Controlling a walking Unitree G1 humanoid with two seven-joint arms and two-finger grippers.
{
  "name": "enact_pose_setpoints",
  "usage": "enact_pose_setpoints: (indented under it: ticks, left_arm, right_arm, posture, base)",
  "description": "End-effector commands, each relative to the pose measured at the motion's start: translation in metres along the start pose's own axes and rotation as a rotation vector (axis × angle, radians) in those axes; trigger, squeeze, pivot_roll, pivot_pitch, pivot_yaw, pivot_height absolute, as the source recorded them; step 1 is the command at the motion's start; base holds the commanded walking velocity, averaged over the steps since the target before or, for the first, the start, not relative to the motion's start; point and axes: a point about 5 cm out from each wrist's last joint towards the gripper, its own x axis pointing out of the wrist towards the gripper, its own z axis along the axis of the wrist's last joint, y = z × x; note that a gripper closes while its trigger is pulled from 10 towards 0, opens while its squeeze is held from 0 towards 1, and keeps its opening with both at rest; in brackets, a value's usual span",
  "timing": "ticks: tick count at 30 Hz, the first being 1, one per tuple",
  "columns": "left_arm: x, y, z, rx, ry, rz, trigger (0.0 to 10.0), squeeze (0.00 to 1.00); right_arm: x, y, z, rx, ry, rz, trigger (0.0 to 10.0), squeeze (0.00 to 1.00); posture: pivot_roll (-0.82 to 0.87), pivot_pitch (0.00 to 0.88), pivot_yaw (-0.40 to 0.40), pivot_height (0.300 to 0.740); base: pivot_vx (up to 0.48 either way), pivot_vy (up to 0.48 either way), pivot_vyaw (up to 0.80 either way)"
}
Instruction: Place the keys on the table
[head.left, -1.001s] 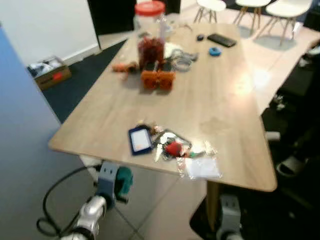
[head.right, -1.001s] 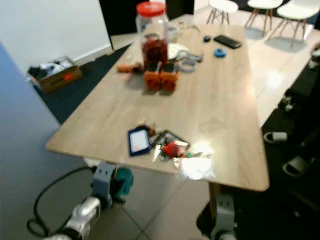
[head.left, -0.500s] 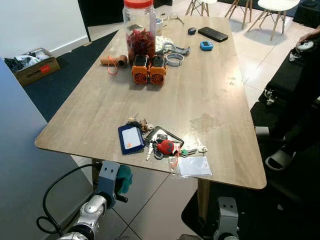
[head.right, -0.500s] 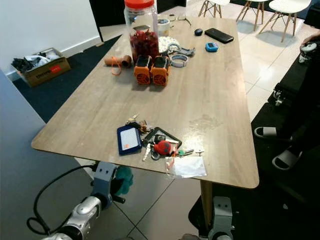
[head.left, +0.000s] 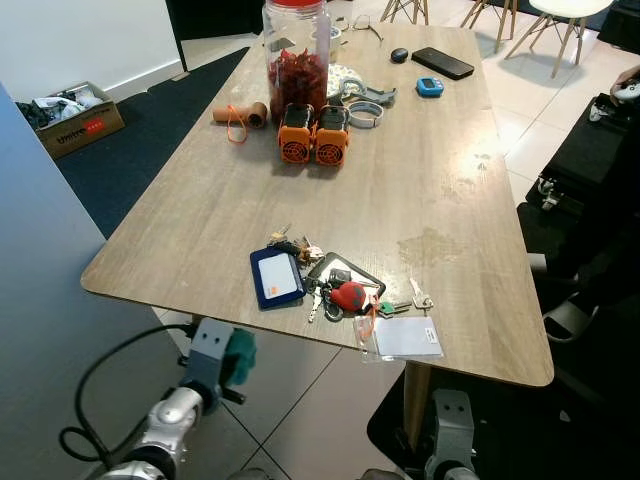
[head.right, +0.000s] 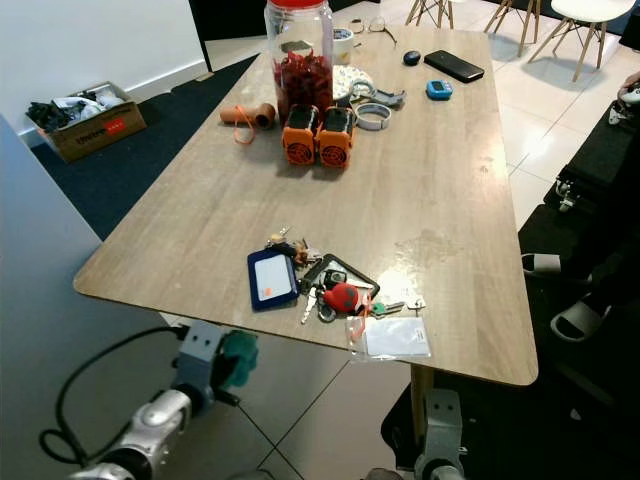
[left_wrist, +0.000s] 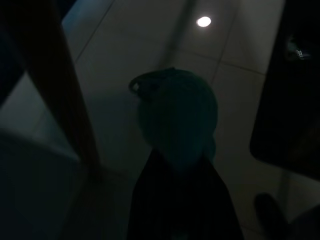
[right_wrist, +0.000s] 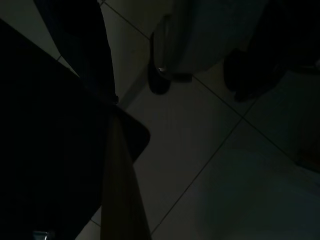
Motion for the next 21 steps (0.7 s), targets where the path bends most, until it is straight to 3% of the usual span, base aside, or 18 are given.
enact_pose_setpoints:
  ticks: [1, 5, 7, 10, 12, 14, 18, 21]
  left_arm:
    - [-0.007, 0.001, -0.002, 0.077, -0.016, -0.097, 10.0, 0.0]
    - [-0.022, 0.015, 0.0, 0.122, -0.048, -0.198, 10.0, 0.0]
    - [-0.03, 0.027, 0.004, 0.111, -0.09, -0.209, 10.0, 0.0]
    - [-0.035, 0.033, 0.008, 0.097, -0.124, -0.229, 10.0, 0.0]
    - [-0.05, 0.038, 0.015, 0.13, -0.187, -0.356, 10.0, 0.0]
    - [-0.05, 0.038, 0.015, 0.13, -0.187, -0.356, 10.0, 0.0]
    - [-0.074, 0.034, 0.013, 0.289, -0.168, -0.616, 10.0, 0.0]
    - [-0.084, 0.038, 0.017, 0.312, -0.168, -0.7, 10.0, 0.0]
  right_arm:
    - [-0.003, -0.005, -0.008, 0.005, 0.033, -0.011, 10.0, 0.0]
    - [-0.006, -0.009, -0.011, 0.007, 0.038, -0.018, 10.0, 0.0]
    - [-0.007, -0.01, -0.013, 0.009, 0.039, -0.021, 10.0, 0.0]
    - [-0.007, -0.01, -0.014, 0.009, 0.04, -0.021, 10.0, 0.0]
    - [-0.008, -0.011, -0.015, 0.009, 0.044, -0.022, 10.0, 0.0]
    - [-0.008, -0.011, -0.015, 0.009, 0.044, -0.022, 10.0, 0.0]
    - [-0.007, -0.009, -0.014, 0.001, 0.042, -0.012, 10.0, 0.0]
    - [-0.006, -0.009, -0.012, -0.004, 0.039, -0.007, 10.0, 0.0]
  posture:
    - [0.0, 0.063, 0.028, 0.74]
    - [0.0, 0.063, 0.03, 0.74]
    - [0.0, 0.063, 0.032, 0.74]
    - [0.0, 0.065, 0.031, 0.74]
    - [0.01, 0.068, 0.024, 0.74]
    - [0.01, 0.068, 0.024, 0.74]
    - [0.01, 0.069, 0.016, 0.74]
    - [0.01, 0.069, 0.014, 0.74]
  base:
    - [0.0, 0.0, 0.0]
    - [0.0, 0.0, 0.0]
    - [0.0, 0.0, 0.0]
    - [0.0, 0.0, 0.0]
    - [0.0, 0.0, 0.0]
    - [0.0, 0.0, 0.0]
    - [0.0, 0.0, 0.0]
    - [0.0, 0.0, 0.0]
